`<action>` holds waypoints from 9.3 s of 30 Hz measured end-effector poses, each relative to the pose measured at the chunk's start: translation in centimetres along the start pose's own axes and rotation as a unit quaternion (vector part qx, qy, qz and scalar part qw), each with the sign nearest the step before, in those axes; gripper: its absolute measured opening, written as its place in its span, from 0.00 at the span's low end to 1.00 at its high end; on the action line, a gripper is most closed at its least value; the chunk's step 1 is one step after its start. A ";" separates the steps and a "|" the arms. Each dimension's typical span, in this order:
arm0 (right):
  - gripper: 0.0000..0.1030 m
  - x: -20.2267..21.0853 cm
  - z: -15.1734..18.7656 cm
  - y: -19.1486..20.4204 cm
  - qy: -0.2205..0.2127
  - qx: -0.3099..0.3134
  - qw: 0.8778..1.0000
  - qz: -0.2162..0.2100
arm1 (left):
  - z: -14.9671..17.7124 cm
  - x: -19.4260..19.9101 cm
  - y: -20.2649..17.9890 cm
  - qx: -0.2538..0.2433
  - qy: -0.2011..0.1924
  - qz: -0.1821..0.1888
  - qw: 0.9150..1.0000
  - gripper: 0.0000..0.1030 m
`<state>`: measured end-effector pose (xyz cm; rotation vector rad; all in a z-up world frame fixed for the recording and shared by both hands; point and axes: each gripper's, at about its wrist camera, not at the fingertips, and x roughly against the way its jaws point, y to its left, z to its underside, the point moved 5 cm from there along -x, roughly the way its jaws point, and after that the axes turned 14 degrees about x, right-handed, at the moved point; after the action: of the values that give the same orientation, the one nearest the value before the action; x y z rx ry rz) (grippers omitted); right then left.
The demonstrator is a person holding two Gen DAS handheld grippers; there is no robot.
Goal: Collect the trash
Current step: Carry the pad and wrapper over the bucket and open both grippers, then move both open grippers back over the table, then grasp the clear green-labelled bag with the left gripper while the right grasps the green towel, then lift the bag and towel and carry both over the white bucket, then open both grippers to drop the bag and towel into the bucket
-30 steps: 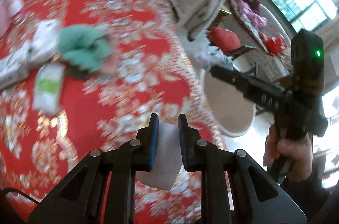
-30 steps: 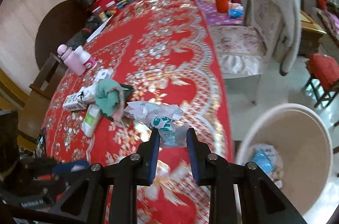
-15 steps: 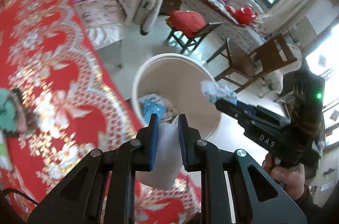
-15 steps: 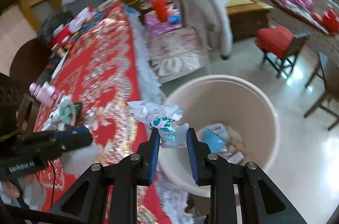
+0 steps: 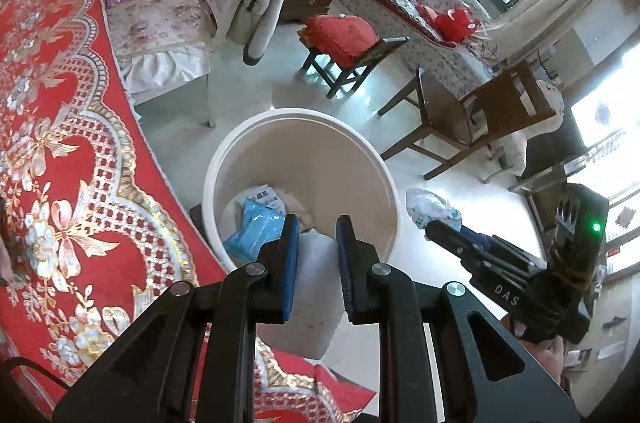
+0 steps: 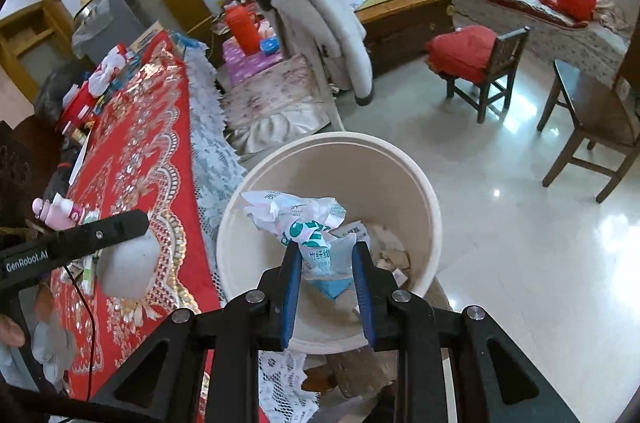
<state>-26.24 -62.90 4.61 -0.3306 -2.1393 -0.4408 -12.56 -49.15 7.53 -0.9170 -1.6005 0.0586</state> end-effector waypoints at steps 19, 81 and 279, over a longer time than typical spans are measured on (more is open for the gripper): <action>0.24 -1.3 0.2 -1.9 0.015 -0.015 1.000 -0.008 | -1.4 -2.6 -1.0 0.041 0.002 0.007 0.999 0.16; 0.54 -7.6 -3.3 13.1 0.065 0.147 0.984 -0.078 | 1.2 7.4 13.5 0.146 -0.158 -0.154 0.964 0.38; 0.52 -5.6 -2.1 0.3 0.068 0.044 0.997 -0.016 | -0.1 -5.9 2.4 0.049 -0.024 -0.073 0.996 0.40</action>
<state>-21.48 -63.94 1.14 -0.2103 -2.0261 -0.3755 -11.53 -50.93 1.54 -0.7259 -1.6899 0.0567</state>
